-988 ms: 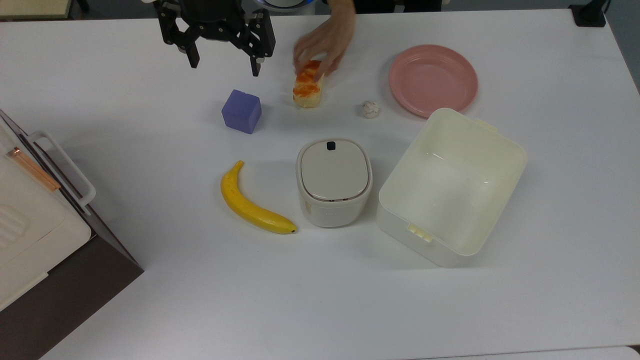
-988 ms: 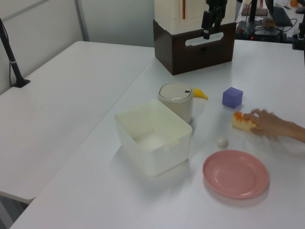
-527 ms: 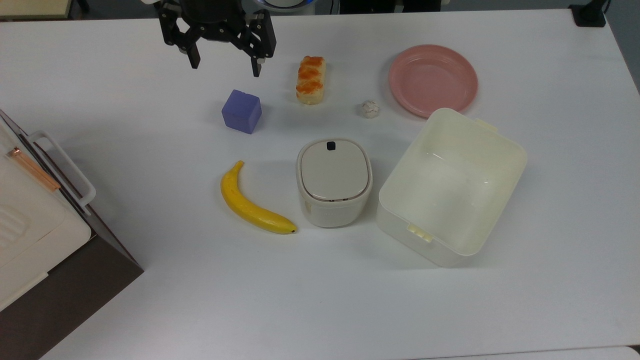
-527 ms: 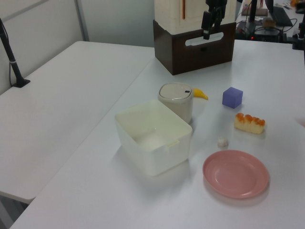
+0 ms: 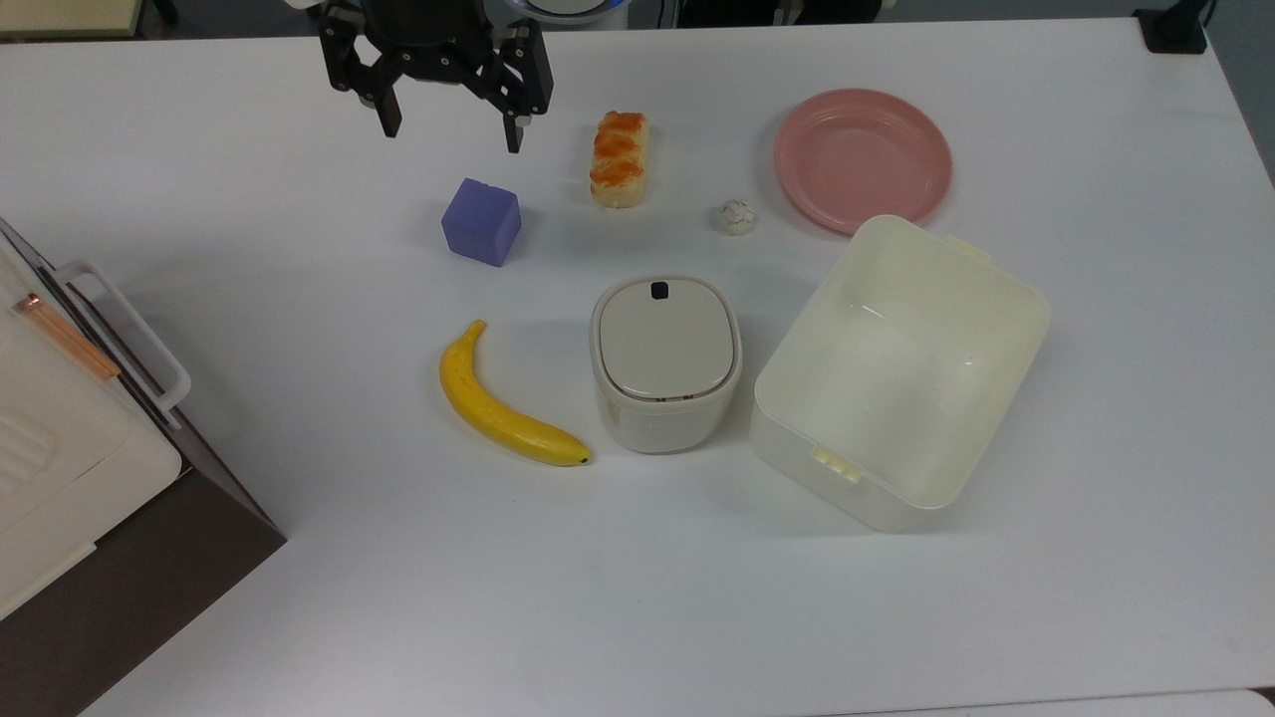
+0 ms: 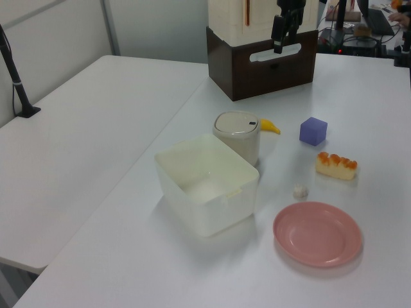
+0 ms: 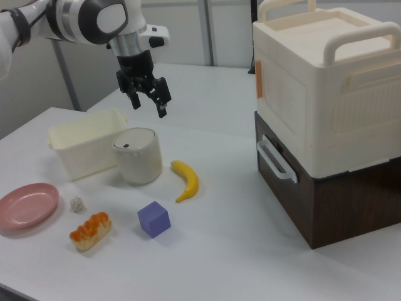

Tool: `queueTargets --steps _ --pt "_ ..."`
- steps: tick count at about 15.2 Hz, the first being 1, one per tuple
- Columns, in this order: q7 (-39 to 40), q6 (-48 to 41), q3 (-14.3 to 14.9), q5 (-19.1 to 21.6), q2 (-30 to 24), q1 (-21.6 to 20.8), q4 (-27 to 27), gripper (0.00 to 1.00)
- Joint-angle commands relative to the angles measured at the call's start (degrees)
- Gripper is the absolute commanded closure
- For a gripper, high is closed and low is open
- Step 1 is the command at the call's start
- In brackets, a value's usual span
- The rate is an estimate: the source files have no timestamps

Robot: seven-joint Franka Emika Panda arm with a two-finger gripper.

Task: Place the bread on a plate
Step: 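Move the open gripper over the orange-topped bread roll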

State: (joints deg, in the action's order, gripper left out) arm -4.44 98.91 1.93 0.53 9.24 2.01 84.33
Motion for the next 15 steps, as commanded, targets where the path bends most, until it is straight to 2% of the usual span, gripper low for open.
queueTargets --steps 1,13,15 --pt "0.66 -0.65 0.00 -0.01 -0.71 -0.51 0.57 0.00" --pt "1.19 -0.56 -0.26 -0.01 -0.10 -0.78 0.75 0.00" --pt "1.45 -0.91 -0.18 -0.01 -1.67 -0.86 2.66 0.00"
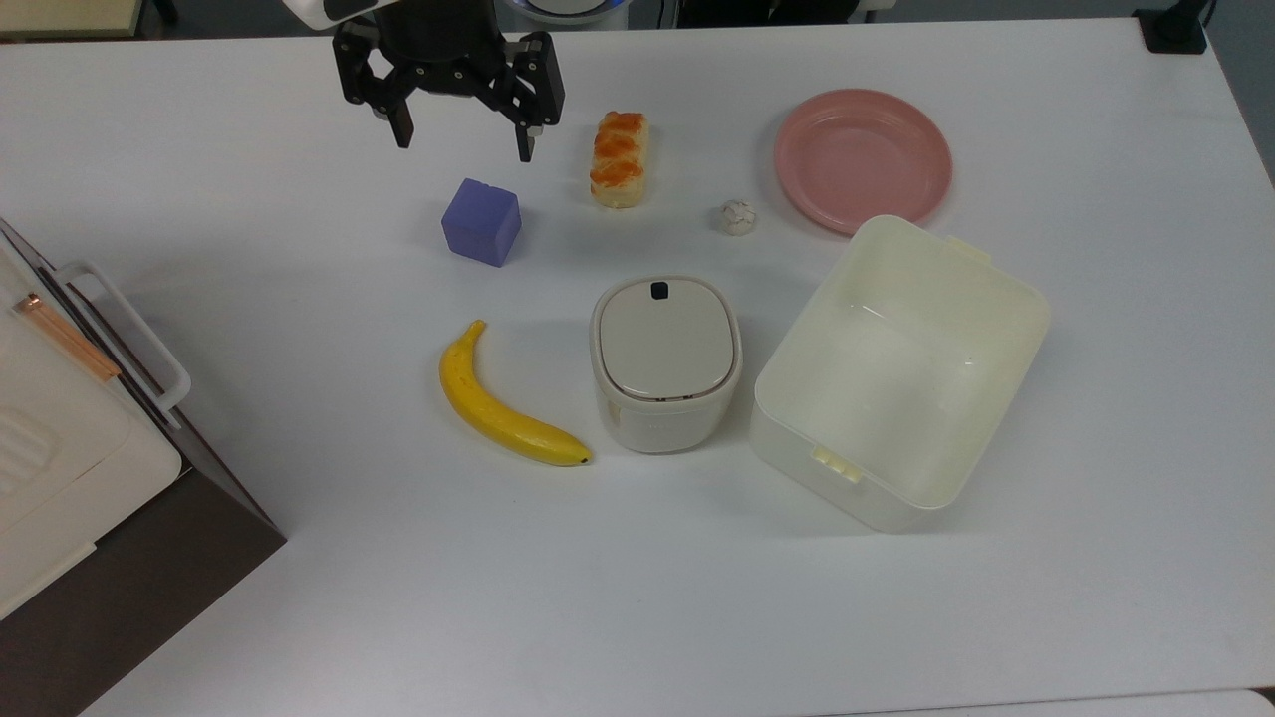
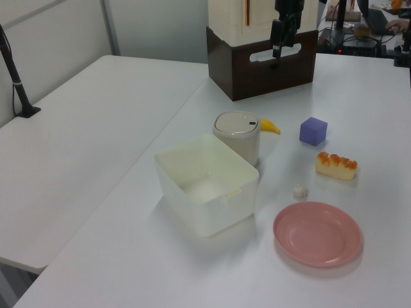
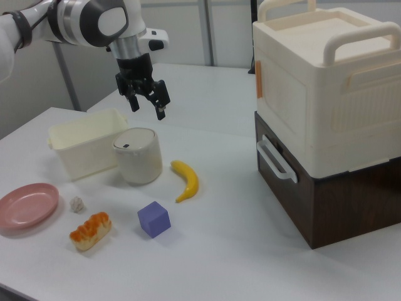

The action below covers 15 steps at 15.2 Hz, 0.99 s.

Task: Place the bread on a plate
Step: 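Move the open gripper over the orange-topped bread roll, then lower the gripper and close it on the bread roll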

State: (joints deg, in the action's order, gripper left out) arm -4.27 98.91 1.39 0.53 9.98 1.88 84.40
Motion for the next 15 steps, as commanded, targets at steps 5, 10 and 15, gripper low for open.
queueTargets --steps 5,10,15 --pt "1.37 -0.82 0.72 0.08 -7.60 -2.93 10.68 0.00" --pt "0.75 -0.12 0.72 0.78 -12.87 -4.51 20.52 0.00" --pt "0.84 5.67 0.54 1.40 -16.74 -7.15 33.78 0.00"
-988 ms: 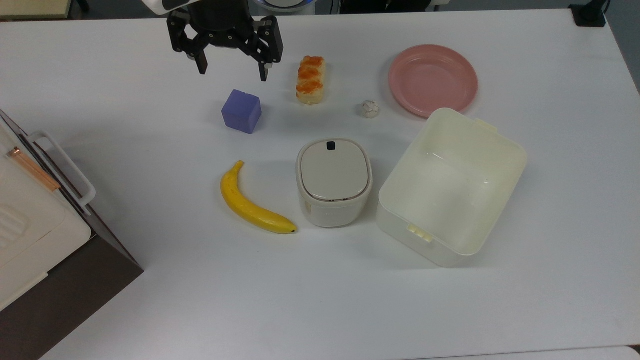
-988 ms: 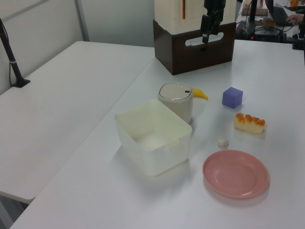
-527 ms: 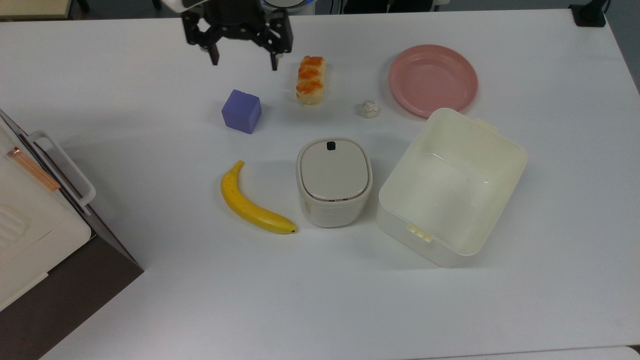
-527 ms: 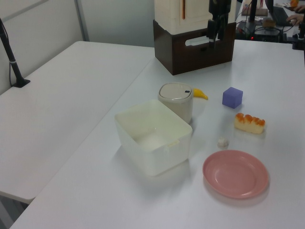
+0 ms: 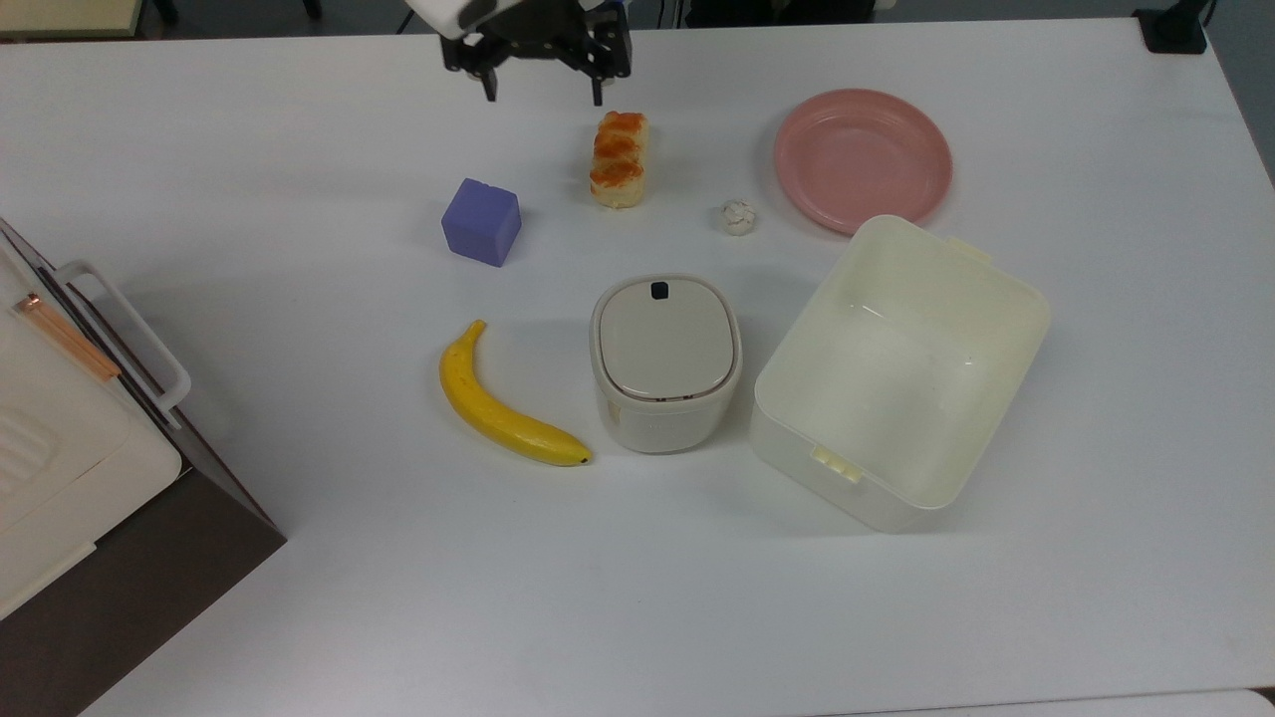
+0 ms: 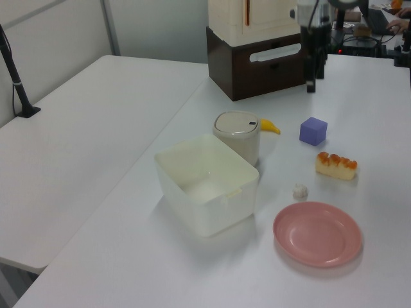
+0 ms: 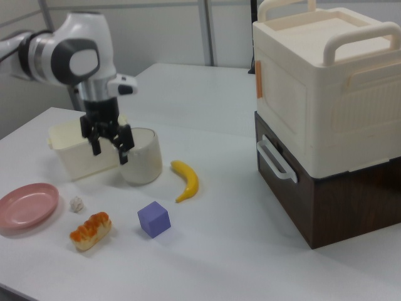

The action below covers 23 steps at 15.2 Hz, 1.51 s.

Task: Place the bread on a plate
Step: 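Lower the gripper and close it on the bread roll, then lift the bread roll and carry it over the pink plate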

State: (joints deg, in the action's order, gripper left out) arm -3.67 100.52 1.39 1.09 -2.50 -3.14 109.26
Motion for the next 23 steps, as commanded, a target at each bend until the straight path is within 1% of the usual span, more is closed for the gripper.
queueTargets --steps 1,2,4,5,6,7,9,11,13,14,15,16,17,18,19,21,23 --pt "0.24 5.99 0.28 0.84 -4.88 -3.09 11.65 0.00" --pt "0.24 8.27 0.28 0.84 -5.24 -4.15 14.98 0.00" --pt "0.06 12.84 0.10 0.84 -4.80 -5.82 19.92 0.00" --pt "0.06 15.21 0.01 0.84 -4.63 -6.44 21.94 0.00" --pt "-0.03 16.89 -0.77 0.84 -4.45 -6.62 23.44 0.00" --pt "-0.03 18.04 -1.56 0.84 -3.93 -6.53 24.50 0.00" --pt "-0.03 19.97 -1.83 0.76 -1.73 -6.62 25.82 0.00" --pt "-0.03 20.51 -1.83 0.67 0.20 -6.62 25.92 0.00" --pt "-0.03 23.39 -1.92 0.58 2.40 -6.62 25.92 0.00" --pt "-0.03 23.84 -1.92 0.41 3.19 -6.70 25.83 0.03" --pt "-0.03 24.02 -1.92 0.32 3.55 -6.71 25.83 0.10" --pt "-0.03 23.94 -1.92 0.23 3.38 -6.79 25.57 0.29" --pt "-0.03 23.68 -2.01 0.23 3.03 -6.88 25.22 0.39" --pt "-0.03 23.33 -2.01 0.23 2.41 -6.88 24.95 0.46" --pt "-0.11 22.45 -2.10 0.23 0.93 -6.88 24.17 0.51" --pt "-0.11 18.94 -3.06 0.40 -0.05 -6.88 21.45 0.60" --pt "-0.99 16.91 -4.64 0.76 -0.23 -6.88 18.63 0.60"
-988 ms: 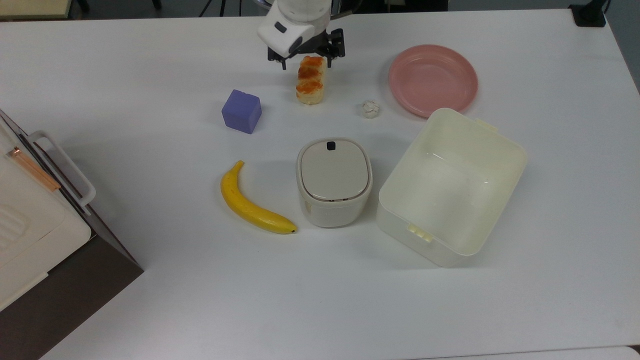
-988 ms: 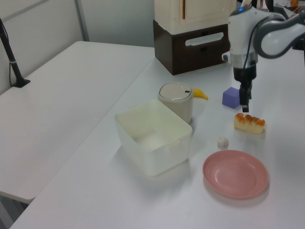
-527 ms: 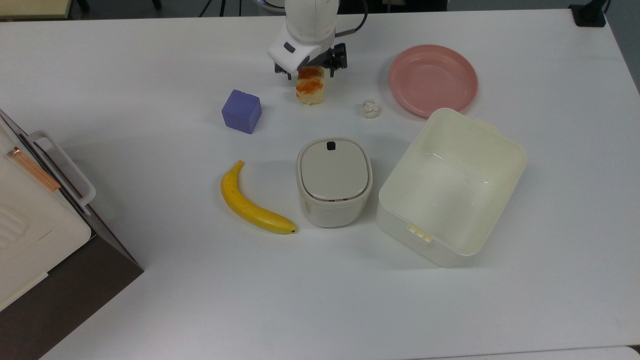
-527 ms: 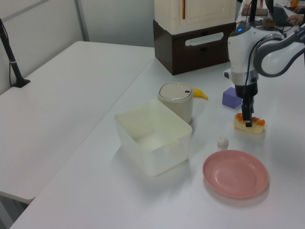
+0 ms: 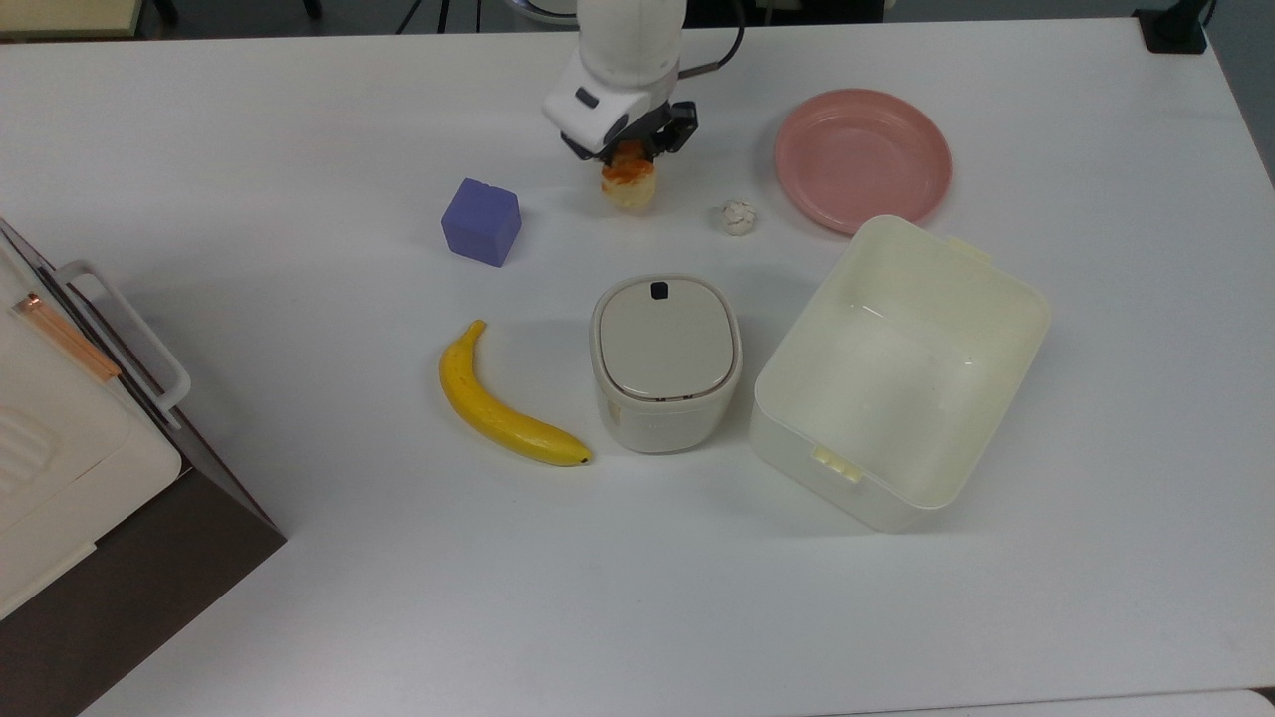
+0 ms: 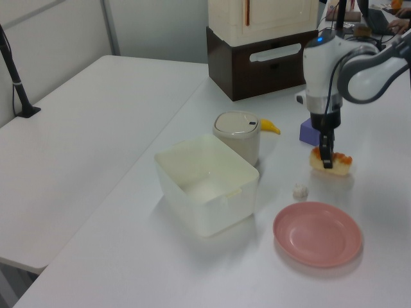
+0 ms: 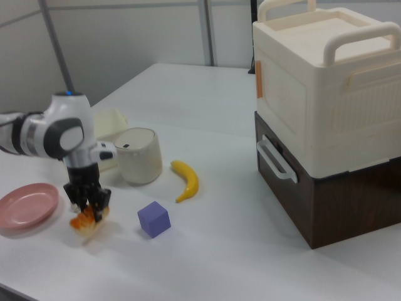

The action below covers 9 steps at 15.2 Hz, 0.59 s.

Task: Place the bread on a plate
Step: 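Lift the bread roll and carry it over the pink plate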

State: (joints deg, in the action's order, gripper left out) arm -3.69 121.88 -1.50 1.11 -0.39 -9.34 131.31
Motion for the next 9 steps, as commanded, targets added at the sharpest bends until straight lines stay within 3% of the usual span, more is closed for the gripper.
queueTargets --steps 1,6,9 --pt "-2.28 -4.89 -2.62 0.74 -2.24 -1.03 -4.39 0.60" --pt "-14.14 -3.58 -8.43 0.83 1.00 -8.23 -7.99 0.58" --pt "-19.85 -3.58 -8.52 0.83 5.48 -11.92 -12.64 0.54"
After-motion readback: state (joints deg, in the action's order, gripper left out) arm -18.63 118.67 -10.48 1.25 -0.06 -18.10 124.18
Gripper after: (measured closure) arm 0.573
